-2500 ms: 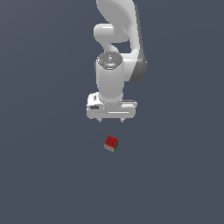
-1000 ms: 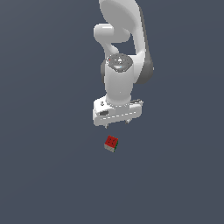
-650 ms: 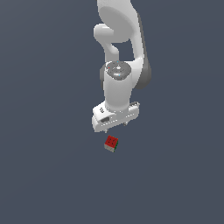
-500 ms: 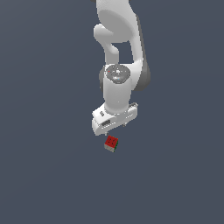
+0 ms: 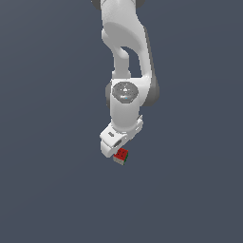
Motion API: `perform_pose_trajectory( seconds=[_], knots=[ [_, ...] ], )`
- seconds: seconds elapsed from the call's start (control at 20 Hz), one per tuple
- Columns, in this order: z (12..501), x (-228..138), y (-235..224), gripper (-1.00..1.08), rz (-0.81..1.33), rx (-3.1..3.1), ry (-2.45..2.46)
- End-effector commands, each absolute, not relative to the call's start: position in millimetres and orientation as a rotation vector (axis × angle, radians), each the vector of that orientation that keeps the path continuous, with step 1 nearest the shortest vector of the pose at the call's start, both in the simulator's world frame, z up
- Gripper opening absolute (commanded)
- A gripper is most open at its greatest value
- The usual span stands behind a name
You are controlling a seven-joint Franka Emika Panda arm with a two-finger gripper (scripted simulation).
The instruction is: Pick up the object and move it to a goal position.
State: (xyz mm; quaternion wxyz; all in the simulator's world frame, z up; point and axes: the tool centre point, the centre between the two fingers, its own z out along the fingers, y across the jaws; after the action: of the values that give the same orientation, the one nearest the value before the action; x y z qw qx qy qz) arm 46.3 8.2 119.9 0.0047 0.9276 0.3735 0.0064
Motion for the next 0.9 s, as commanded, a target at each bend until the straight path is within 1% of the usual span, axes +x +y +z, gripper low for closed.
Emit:
perform_pose_trajectory(
  seconds=[0.0,0.4,0.85],
  knots=[
    [113.2,48.9,6.2,1.00,0.015,2.864,1.270],
    [94.9,55.6,0.6,1.00,0.004,2.738,1.532],
    [84.4,59.0,-2.6,1.00,0.000,2.657,1.675]
  ],
)
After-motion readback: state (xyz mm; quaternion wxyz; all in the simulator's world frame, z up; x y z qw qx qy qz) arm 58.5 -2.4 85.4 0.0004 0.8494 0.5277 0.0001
